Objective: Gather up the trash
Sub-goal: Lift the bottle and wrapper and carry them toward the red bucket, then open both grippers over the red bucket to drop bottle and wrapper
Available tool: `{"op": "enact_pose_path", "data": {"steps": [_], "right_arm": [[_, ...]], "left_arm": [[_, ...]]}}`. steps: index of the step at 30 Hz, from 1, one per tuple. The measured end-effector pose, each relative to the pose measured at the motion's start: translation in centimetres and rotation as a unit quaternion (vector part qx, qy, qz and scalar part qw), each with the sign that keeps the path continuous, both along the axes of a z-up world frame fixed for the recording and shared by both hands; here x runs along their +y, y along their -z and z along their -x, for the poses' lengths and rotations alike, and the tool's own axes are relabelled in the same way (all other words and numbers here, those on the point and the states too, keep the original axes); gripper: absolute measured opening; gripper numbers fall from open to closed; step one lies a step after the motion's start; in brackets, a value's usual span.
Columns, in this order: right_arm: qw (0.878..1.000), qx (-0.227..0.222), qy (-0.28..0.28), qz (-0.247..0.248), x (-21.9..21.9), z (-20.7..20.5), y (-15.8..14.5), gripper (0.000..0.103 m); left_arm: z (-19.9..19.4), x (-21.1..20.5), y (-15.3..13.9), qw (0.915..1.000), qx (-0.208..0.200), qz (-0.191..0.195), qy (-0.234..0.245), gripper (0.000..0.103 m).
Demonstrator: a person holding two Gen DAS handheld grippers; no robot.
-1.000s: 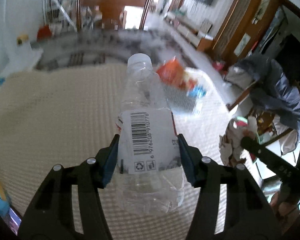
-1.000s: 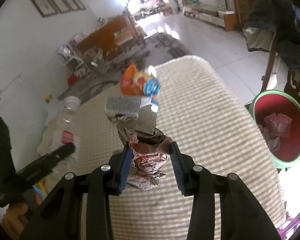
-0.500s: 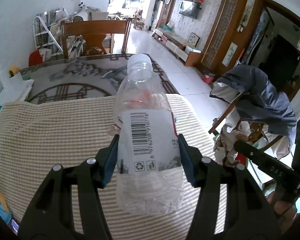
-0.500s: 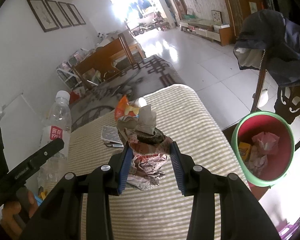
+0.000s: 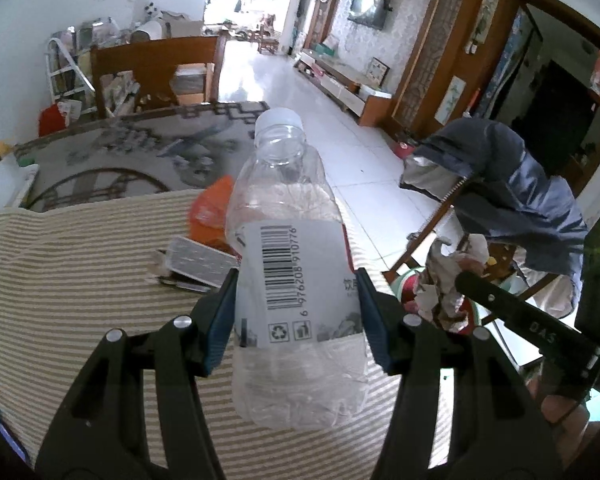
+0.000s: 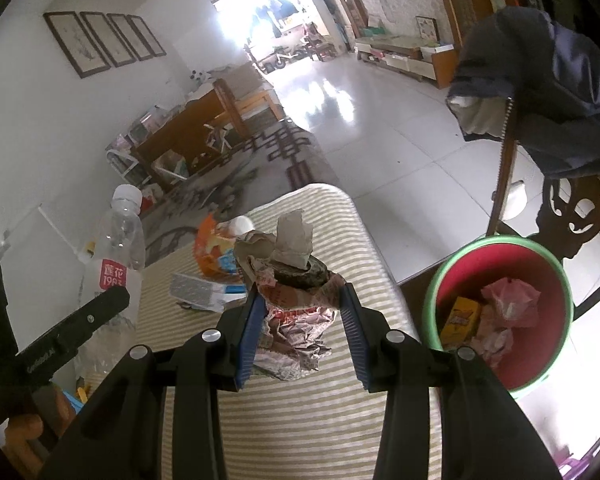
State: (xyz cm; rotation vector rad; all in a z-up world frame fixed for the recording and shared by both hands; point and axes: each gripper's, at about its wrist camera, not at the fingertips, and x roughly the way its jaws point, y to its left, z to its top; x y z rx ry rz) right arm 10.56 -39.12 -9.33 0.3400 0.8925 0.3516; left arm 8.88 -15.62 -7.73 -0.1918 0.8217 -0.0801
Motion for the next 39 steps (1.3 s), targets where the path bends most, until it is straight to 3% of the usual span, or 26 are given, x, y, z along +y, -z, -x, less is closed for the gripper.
{"op": "enact_pose_path", "data": {"steps": [15, 24, 31, 34, 36, 39], "right_arm": [[0.992, 0.029, 0.119, -0.014, -14.0, -0.6, 2.1, 0.039], [0.986, 0.052, 0.153, -0.024, -19.0, -0.3, 3.5, 0.039], [0.985, 0.059, 0.160, -0.031, -20.5, -0.6, 4.2, 0.039], [0.984, 0.062, 0.164, -0.038, -20.8, -0.7, 4.4, 0.047], [0.982, 0.064, 0.170, -0.044, -21.0, -0.6, 4.5, 0.065], [0.981, 0.063, 0.177, -0.051, -21.1, -0.6, 4.7, 0.071]], "left_arm": [[-4.0, -13.5, 2.3, 0.9918, 0.053, 0.017, 0.115, 0.054], [-6.1, -20.9, 5.1, 0.9794, 0.096, 0.011, 0.177, 0.054], [-6.7, -23.6, 5.8, 0.9740, 0.103, 0.004, 0.202, 0.055], [-6.9, -24.1, 6.2, 0.9716, 0.112, 0.009, 0.208, 0.058], [-6.9, -24.1, 6.3, 0.9717, 0.112, 0.010, 0.207, 0.070], [-6.8, -23.8, 6.1, 0.9738, 0.104, 0.006, 0.202, 0.072]]}}
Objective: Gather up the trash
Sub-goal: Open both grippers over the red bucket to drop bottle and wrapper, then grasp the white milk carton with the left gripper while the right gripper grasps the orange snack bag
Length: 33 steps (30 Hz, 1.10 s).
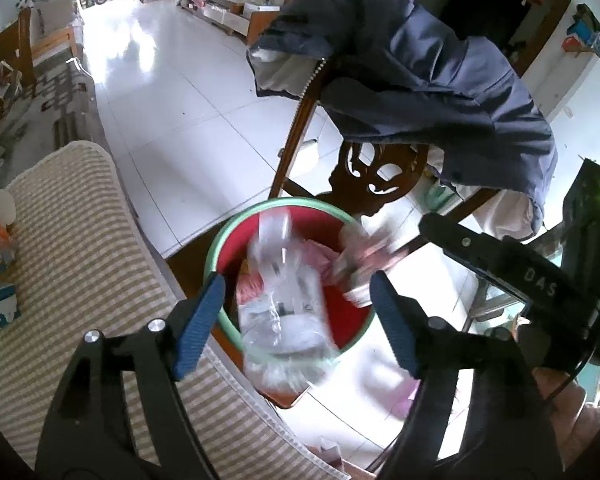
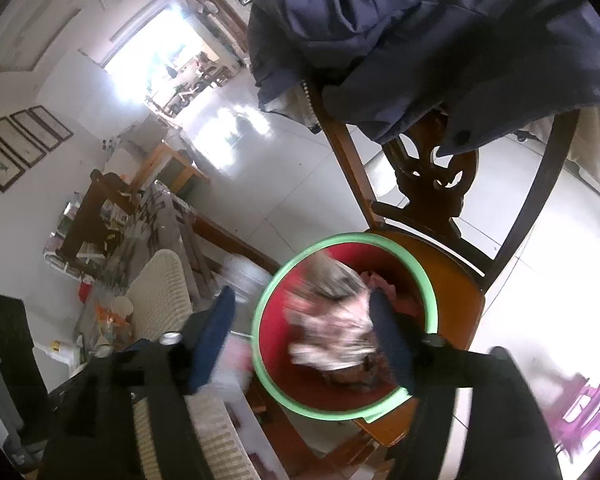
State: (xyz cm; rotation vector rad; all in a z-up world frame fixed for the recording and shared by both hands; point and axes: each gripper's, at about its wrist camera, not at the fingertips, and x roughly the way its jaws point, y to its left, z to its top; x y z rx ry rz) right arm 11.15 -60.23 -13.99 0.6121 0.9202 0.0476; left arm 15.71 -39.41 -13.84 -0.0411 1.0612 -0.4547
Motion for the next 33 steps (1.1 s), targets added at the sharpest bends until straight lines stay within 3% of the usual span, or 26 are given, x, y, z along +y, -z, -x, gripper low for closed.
{"op": "enact_pose_path", "data": {"steps": [5, 9, 12, 15, 16, 19, 21, 25, 29, 31, 33], "right_arm": [[1.000, -0.001, -0.003, -0.003, 0.4, -0.1, -0.1, 0.071], [1.000, -0.001, -0.011, 0.000, 1.2, -0.3, -0.2, 0.071], [1.000, 0.001, -0.020, -0.001, 2.1, -0.8, -0.1, 0.071], [0.999, 0.001, -0.037, 0.002, 3.6, -1.2, -0.2, 0.071], [0.999, 0.001, -0.042, 0.003, 4.2, -1.2, -0.1, 0.071], [0.998, 0.004, -0.055, 0.003, 5.5, -1.3, 0.0, 0.071], [0.998, 0.006, -0.063, 0.005, 6.5, -1.3, 0.0, 0.071], [0.998, 0.005, -0.068, 0.009, 7.6, -1.1, -0.3, 0.071], [0.997, 0.005, -0.070, 0.018, 8.8, -0.5, -0.5, 0.071], [0.997, 0.005, -0.070, 0.021, 9.4, -0.2, -0.6, 0.071], [0.997, 0.003, -0.071, 0.024, 10.0, 0.0, -0.8, 0.071]], "left_arm": [[-0.2, 2.6, -0.3, 0.9992, -0.010, -0.006, -0.037, 0.073], [-0.3, 7.3, -0.5, 0.9932, -0.018, -0.009, -0.115, 0.075], [-0.2, 13.0, -0.3, 0.9765, -0.018, -0.007, -0.215, 0.077], [0.0, 18.5, 0.0, 0.9528, -0.010, -0.006, -0.303, 0.077], [0.2, 20.9, 0.2, 0.9396, -0.003, -0.001, -0.342, 0.077], [0.3, 25.2, 1.0, 0.9135, 0.016, 0.019, -0.406, 0.077], [0.1, 26.9, 2.0, 0.9051, 0.034, 0.025, -0.423, 0.077], [-1.3, 28.7, 3.9, 0.8979, 0.065, 0.026, -0.435, 0.077], [-2.4, 30.0, 5.9, 0.8995, 0.095, 0.044, -0.424, 0.075], [-2.4, 30.6, 6.1, 0.9035, 0.095, 0.073, -0.411, 0.058], [-2.2, 30.6, 5.7, 0.9105, 0.094, 0.074, -0.396, 0.048]]}}
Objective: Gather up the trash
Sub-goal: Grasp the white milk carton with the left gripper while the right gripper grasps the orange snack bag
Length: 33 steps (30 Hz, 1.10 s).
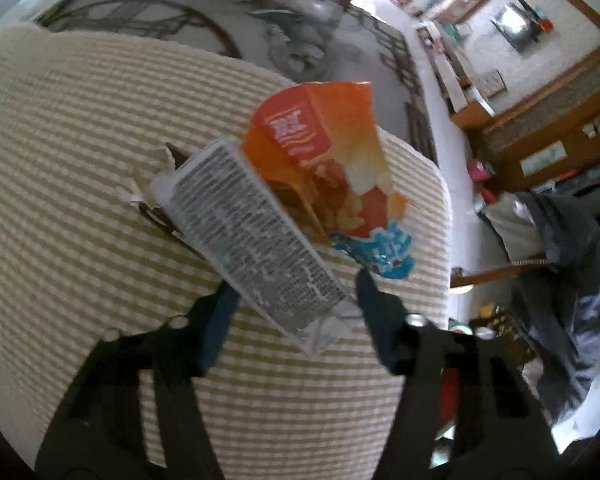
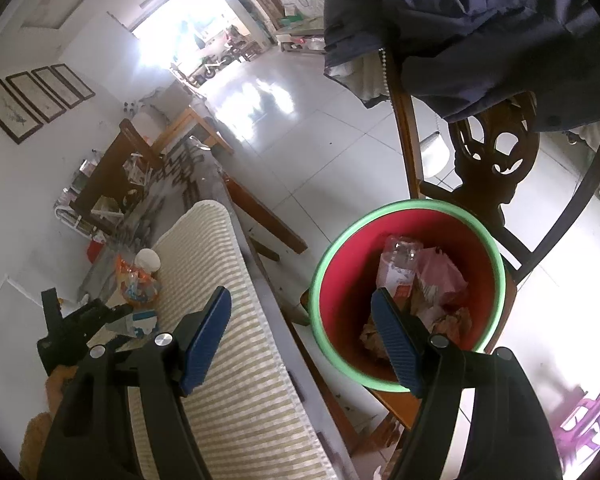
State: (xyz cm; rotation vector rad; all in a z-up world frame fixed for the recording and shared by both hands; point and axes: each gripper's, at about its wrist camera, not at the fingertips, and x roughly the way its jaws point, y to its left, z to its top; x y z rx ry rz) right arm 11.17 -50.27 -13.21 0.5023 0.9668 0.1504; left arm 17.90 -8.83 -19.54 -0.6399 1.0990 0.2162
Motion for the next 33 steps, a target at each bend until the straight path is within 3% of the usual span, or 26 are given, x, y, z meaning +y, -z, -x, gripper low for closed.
{"op": "enact_pose_path", "data": {"steps": [2, 6, 14, 20, 25, 31, 33], "right_arm": [[1.000, 0.001, -0.005, 0.001, 1.0, 0.0, -0.1, 0.071], [1.000, 0.001, -0.024, 0.005, 3.8, -0.2, -0.1, 0.071], [0.996, 0.010, -0.083, 0.019, 11.6, -0.9, 0.3, 0.072], [0.991, 0.020, -0.129, 0.027, 17.9, -0.7, 0.8, 0.077], [0.982, 0.016, -0.179, 0.050, 23.2, -0.8, 0.8, 0.077], [0.960, -0.008, -0.250, 0.123, 30.0, -2.1, 0.8, 0.082], [0.955, -0.012, -0.266, 0.132, 31.5, -2.9, 1.0, 0.082]], "left_arm": [[0.3, -0.1, -0.5, 0.9998, -0.007, 0.004, 0.020, 0.042], [2.4, 0.5, -2.5, 0.9980, -0.034, 0.004, 0.053, 0.041], [7.0, 3.3, -5.2, 0.9916, -0.054, -0.035, 0.112, 0.040], [11.2, 8.2, -3.8, 0.9908, -0.020, -0.050, 0.124, 0.040], [13.1, 11.6, -1.9, 0.9899, 0.010, -0.036, 0.137, 0.039], [12.6, 13.3, 0.1, 0.9891, 0.022, -0.016, 0.145, 0.039], [12.2, 13.4, 0.6, 0.9886, 0.022, -0.015, 0.148, 0.045]]}}
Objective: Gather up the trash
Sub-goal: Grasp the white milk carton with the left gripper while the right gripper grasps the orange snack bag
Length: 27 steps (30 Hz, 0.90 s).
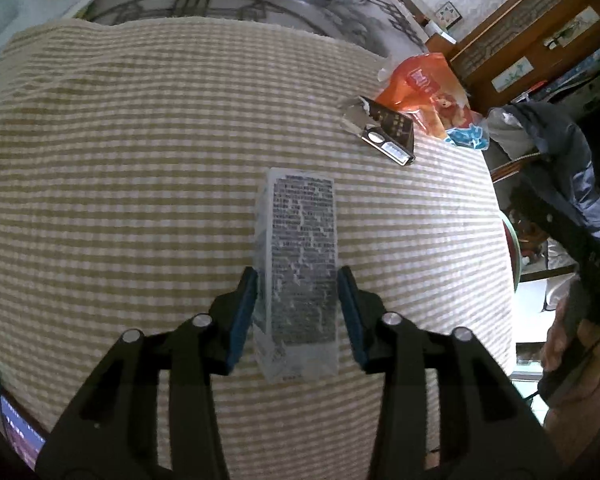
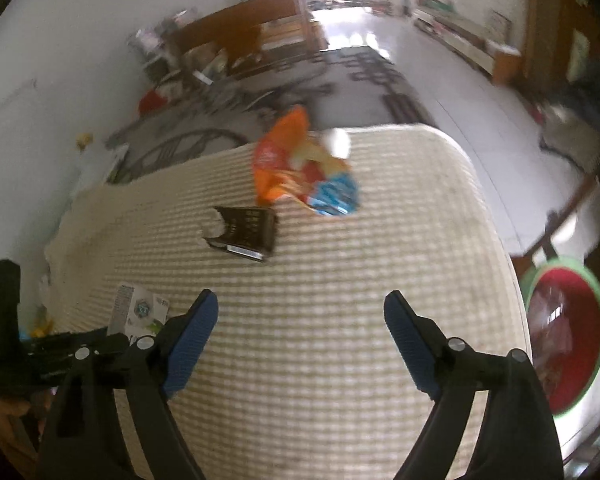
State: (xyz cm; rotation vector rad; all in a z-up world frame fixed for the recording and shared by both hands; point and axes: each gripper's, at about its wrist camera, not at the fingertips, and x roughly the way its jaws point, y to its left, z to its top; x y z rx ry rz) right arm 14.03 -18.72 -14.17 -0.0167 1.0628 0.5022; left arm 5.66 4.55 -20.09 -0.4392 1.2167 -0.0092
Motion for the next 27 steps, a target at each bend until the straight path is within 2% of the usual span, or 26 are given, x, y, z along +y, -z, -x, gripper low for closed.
{"op": "enact_pose_path", "data": {"steps": [8, 15, 16, 17, 18, 19, 21, 27], "right_arm": [[0.997, -0.041, 0.002, 0.067, 3.8, -5.3, 0.7, 0.082], [0.993, -0.021, -0.002, 0.117, 5.6, -9.0, 3.3, 0.081], [0.994, -0.015, -0.005, 0.111, 5.6, -9.1, 3.4, 0.078], [0.995, -0.010, -0.008, 0.103, 5.5, -9.0, 3.4, 0.065], [0.995, -0.002, -0.009, 0.096, 5.3, -8.9, 3.4, 0.046], [0.996, 0.005, -0.010, 0.089, 5.1, -8.8, 3.4, 0.038], [0.997, 0.012, -0.008, 0.070, 4.5, -8.4, 2.9, 0.034], [1.000, 0.020, 0.001, 0.015, 1.7, -4.5, 0.1, 0.034]], "left_arm": [[0.9, -0.3, -0.3, 0.9998, -0.011, 0.003, 0.018, 0.054], [2.4, -0.2, -1.0, 0.9996, -0.020, 0.010, 0.017, 0.055], [2.5, -0.2, -1.0, 0.9996, -0.020, 0.011, 0.017, 0.055], [2.6, -0.1, -1.0, 0.9996, -0.020, 0.012, 0.016, 0.055], [2.6, -0.1, -1.0, 0.9996, -0.021, 0.011, 0.016, 0.055], [2.6, -0.1, -1.0, 0.9996, -0.022, 0.011, 0.015, 0.055], [2.5, -0.2, -0.9, 0.9996, -0.022, 0.012, 0.015, 0.055], [2.1, -0.9, -0.8, 0.9994, -0.026, 0.004, 0.021, 0.055]]}}
